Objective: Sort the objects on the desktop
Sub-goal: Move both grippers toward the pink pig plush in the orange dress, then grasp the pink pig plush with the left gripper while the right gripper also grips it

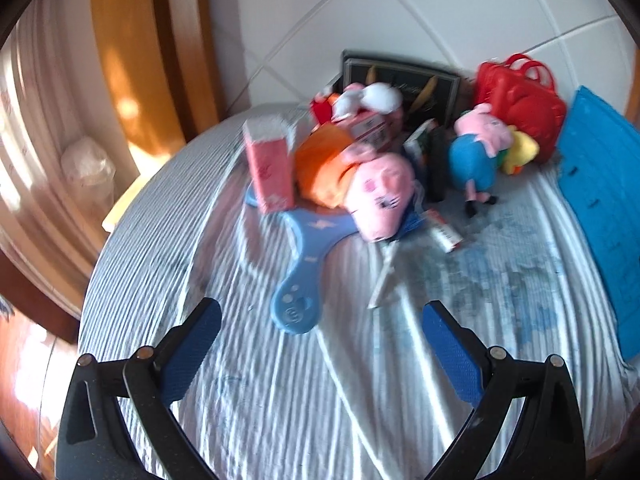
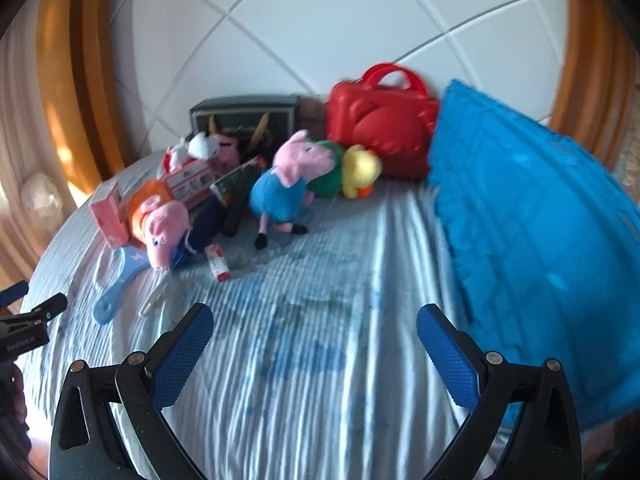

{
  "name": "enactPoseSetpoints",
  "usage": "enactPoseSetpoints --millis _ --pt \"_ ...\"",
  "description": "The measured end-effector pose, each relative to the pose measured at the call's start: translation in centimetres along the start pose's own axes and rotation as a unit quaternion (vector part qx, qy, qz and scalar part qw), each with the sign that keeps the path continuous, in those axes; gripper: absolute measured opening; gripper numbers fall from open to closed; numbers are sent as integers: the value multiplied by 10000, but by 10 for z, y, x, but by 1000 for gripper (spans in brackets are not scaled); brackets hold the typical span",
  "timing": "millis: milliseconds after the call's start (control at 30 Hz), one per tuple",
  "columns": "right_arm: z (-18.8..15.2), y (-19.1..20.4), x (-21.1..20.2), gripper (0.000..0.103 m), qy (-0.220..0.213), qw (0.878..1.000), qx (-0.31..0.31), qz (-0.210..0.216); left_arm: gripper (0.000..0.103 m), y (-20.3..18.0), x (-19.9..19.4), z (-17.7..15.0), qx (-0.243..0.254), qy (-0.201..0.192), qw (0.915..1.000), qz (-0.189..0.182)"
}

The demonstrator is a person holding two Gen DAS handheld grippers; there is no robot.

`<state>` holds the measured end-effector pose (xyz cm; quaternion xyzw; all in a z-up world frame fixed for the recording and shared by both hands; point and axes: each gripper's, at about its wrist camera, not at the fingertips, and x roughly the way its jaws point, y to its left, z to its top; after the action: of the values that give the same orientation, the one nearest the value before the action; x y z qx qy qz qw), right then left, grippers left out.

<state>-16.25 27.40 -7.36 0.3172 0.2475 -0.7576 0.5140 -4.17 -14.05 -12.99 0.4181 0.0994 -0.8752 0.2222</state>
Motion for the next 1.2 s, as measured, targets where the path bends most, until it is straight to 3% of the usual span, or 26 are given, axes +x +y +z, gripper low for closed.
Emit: enactPoseSetpoints --millis 233,533,633,767,867,1033,1167,1200 --pt "21 39 92 103 528 9964 -373 542 100 21 66 16 -343 480 9982 115" --pt "51 47 166 103 788 9949 -247 578 100 -17 133 106 -832 459 9950 -294" --pt "57 40 177 103 823 9949 -163 554 99 -34 154 120 -436 700 9958 -401" --pt "62 35 187 103 838 9949 -77 561 100 -36 163 97 647 755 9946 285" --pt "62 38 197 103 896 9942 -90 592 98 -30 187 83 917 1010 9883 682" --pt "67 34 200 103 844 9954 49 447 88 -65 209 101 899 721 9933 -64" --pt "84 29 193 103 633 9978 56 186 88 -109 207 115 926 649 9874 -1105" --pt "89 31 193 103 591 9981 56 179 88 -112 204 115 914 652 9867 -1176"
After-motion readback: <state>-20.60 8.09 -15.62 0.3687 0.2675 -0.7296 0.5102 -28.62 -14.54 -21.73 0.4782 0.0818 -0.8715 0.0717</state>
